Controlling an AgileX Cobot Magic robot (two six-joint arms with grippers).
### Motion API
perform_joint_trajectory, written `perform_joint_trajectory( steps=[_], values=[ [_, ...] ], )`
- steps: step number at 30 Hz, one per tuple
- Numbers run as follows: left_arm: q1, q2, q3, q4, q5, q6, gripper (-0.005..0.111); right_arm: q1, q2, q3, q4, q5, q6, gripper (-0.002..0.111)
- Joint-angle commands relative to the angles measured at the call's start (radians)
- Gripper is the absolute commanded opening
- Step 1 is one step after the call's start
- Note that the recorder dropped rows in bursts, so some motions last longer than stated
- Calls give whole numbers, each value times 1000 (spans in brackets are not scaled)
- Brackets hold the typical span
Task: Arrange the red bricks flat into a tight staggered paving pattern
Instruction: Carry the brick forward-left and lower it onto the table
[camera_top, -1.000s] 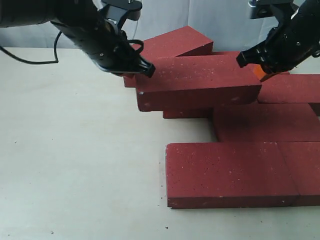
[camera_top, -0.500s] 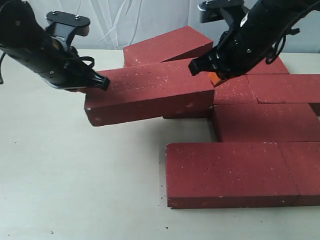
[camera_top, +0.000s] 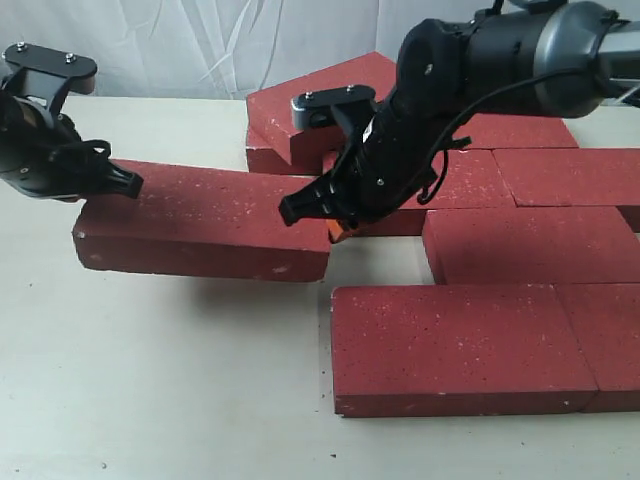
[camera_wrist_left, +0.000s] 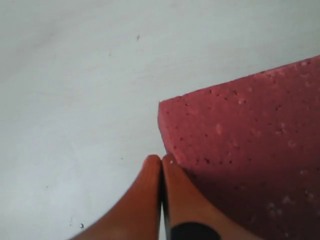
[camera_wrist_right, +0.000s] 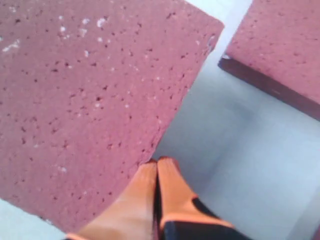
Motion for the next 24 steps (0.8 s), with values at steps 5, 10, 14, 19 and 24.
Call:
perform_joint_trajectory(
  steps=[5, 10, 14, 19, 24],
  values=[
    [10, 11, 99, -88, -171, 11, 0, 46, 79, -27, 139, -161, -2, -1],
    [10, 63, 122, -73, -218, 7, 20, 46, 94, -27, 111, -174, -2, -1],
    [30, 94, 122, -57, -222, 0, 50, 46, 94, -27, 79, -166, -2, 5],
    [66, 94, 122, -54, -222, -15, 50, 46, 94, -27, 66, -184, -2, 37],
    [110, 98, 122, -45, -209, -15, 32, 46, 94, -27, -106, -172, 104, 29]
  ],
)
